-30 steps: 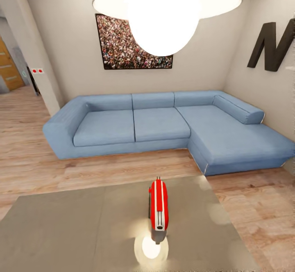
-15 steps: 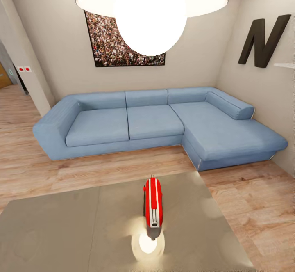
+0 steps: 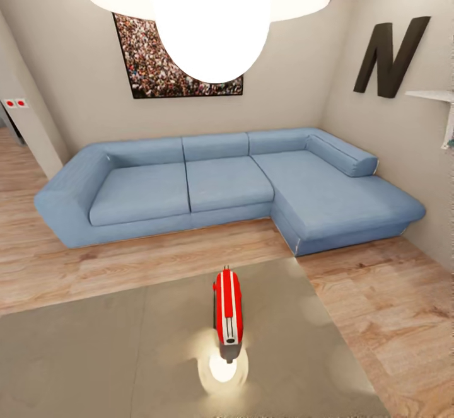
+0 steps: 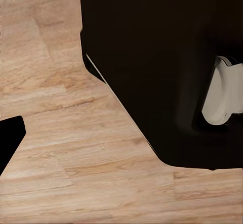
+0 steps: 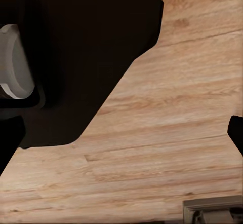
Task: Turn on the radio receiver that's on the table in the living room.
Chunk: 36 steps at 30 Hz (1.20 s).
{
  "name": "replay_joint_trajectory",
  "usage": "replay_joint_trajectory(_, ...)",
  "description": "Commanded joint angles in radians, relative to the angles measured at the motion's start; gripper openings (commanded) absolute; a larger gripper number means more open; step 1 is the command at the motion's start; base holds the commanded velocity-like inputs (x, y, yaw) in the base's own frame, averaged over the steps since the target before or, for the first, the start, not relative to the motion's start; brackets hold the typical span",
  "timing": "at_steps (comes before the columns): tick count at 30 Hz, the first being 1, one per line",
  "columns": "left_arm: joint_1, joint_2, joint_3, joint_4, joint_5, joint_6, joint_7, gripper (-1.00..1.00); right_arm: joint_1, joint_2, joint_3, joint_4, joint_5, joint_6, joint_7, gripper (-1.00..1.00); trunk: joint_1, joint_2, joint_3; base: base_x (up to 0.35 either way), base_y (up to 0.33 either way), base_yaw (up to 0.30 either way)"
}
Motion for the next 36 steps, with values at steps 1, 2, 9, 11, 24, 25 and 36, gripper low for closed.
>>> replay_joint_trajectory(1,0.000,0.000,0.000,0.000,0.000,0.000,0.000,1.00,0.000,-0.001,0.000,0.000,0.000,0.000,0.001,1.00,0.000,0.000,-0.001,0.000,0.000,-0.044)
replay_joint_trajectory(2,0.000,0.000,0.000,0.000,0.000,0.000,0.000,1.00,0.000,-0.001,0.000,0.000,0.000,0.000,0.001,1.00,0.000,0.000,-0.002,0.000,0.000,-0.035)
replay_joint_trajectory(9,0.000,0.000,0.000,0.000,0.003,0.000,0.000,1.00,0.000,0.000,0.001,0.000,0.000,-0.002,0.000,1.00,0.000,0.000,-0.004,0.000,0.000,-0.008)
replay_joint_trajectory(11,0.000,0.000,0.000,0.000,0.003,0.000,0.000,1.00,0.000,0.000,0.001,0.000,0.001,-0.003,0.000,1.00,0.000,0.000,-0.005,0.000,0.000,0.071)
replay_joint_trajectory(24,0.000,0.000,0.000,0.000,0.003,0.000,0.000,1.00,0.000,-0.001,0.001,0.000,0.001,-0.017,0.001,1.00,0.000,0.000,-0.011,0.000,0.000,0.185)
replay_joint_trajectory(25,0.000,0.000,0.000,0.000,0.003,0.000,0.000,1.00,0.000,-0.001,0.001,0.000,0.000,-0.016,0.000,1.00,0.000,0.000,-0.012,0.000,0.000,0.040)
replay_joint_trajectory(36,0.000,0.000,0.000,0.000,0.003,0.000,0.000,1.00,0.000,0.000,0.001,0.000,0.000,-0.031,-0.001,1.00,0.000,0.000,-0.020,0.000,0.000,0.011)
